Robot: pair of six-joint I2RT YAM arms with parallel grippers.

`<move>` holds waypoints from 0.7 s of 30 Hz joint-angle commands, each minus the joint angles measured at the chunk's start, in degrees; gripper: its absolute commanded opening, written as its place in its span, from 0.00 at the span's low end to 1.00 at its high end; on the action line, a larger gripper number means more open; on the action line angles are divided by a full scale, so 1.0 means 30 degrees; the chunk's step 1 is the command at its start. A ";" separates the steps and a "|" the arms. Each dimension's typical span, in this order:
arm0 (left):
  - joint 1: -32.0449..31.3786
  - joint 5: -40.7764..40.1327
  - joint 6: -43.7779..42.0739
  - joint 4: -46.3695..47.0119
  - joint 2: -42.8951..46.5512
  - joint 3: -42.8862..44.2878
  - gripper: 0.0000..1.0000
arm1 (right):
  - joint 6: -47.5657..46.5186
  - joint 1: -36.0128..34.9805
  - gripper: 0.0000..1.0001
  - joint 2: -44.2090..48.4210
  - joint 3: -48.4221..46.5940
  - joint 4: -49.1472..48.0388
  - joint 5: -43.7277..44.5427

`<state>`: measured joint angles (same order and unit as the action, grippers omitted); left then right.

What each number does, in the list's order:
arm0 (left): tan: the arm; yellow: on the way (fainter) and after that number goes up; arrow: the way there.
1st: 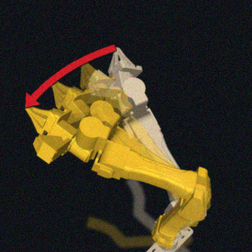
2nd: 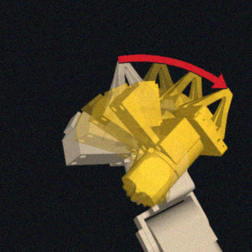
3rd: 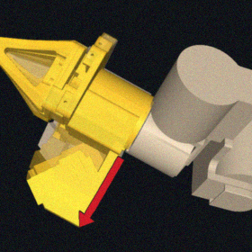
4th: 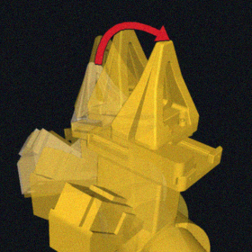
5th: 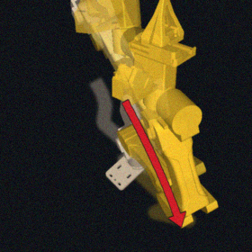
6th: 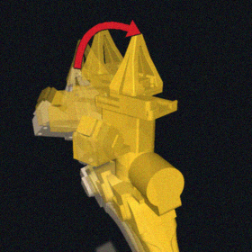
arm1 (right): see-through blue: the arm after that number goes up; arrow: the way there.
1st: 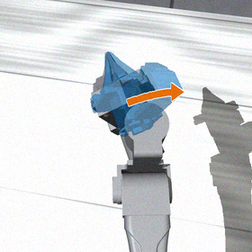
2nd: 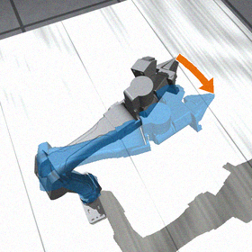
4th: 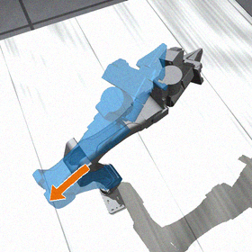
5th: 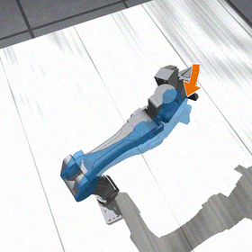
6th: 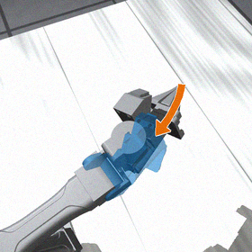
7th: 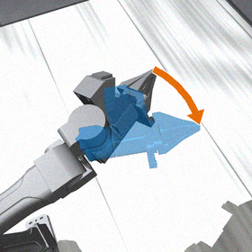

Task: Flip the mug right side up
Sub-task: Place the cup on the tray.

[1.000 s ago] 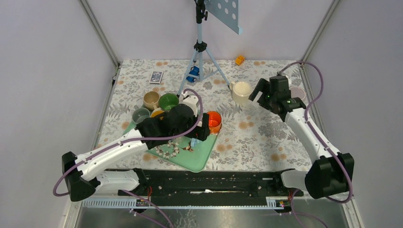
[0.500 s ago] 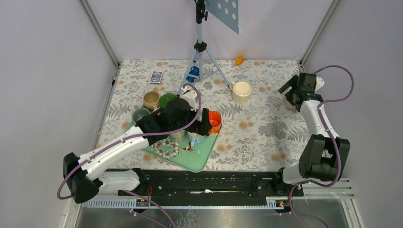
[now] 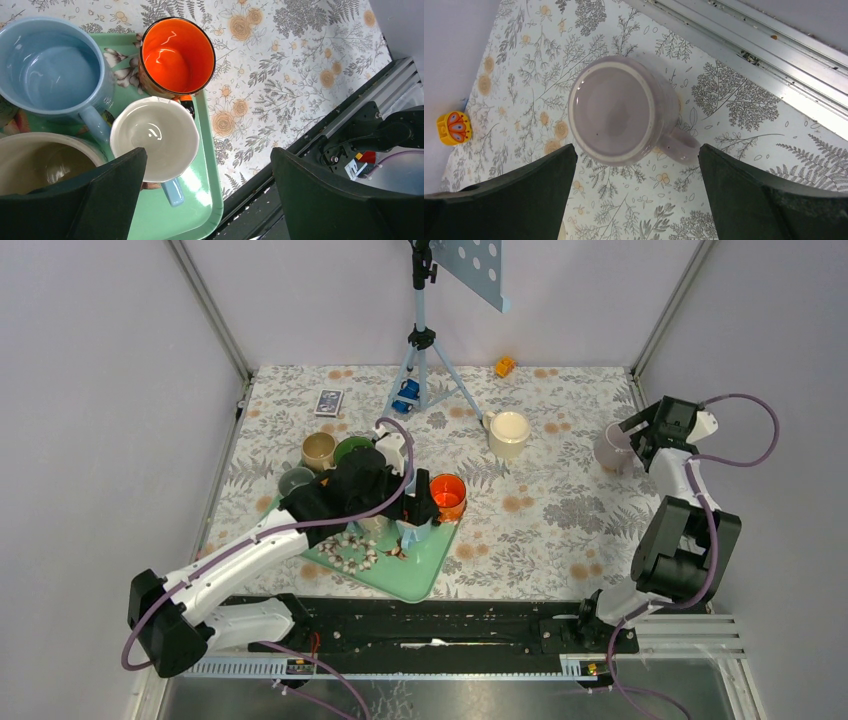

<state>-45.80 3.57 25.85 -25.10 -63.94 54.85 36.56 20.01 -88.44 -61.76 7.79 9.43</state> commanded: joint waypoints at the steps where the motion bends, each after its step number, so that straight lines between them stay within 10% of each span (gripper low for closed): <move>1: 0.0309 0.0936 -0.0295 0.1418 0.0483 -0.0086 0.99 | 0.0815 0.0126 1.00 -0.0921 -0.0390 -0.1420 0.0206; 21: 0.0918 0.1996 -0.0181 0.1688 0.0206 -0.0207 0.99 | -0.0090 0.0127 1.00 -0.4011 -0.1431 -0.3357 -0.4029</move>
<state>-43.72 7.70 25.71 -23.24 -63.83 54.70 37.71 20.40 -99.61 -62.89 0.08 1.39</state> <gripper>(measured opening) 0.988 0.994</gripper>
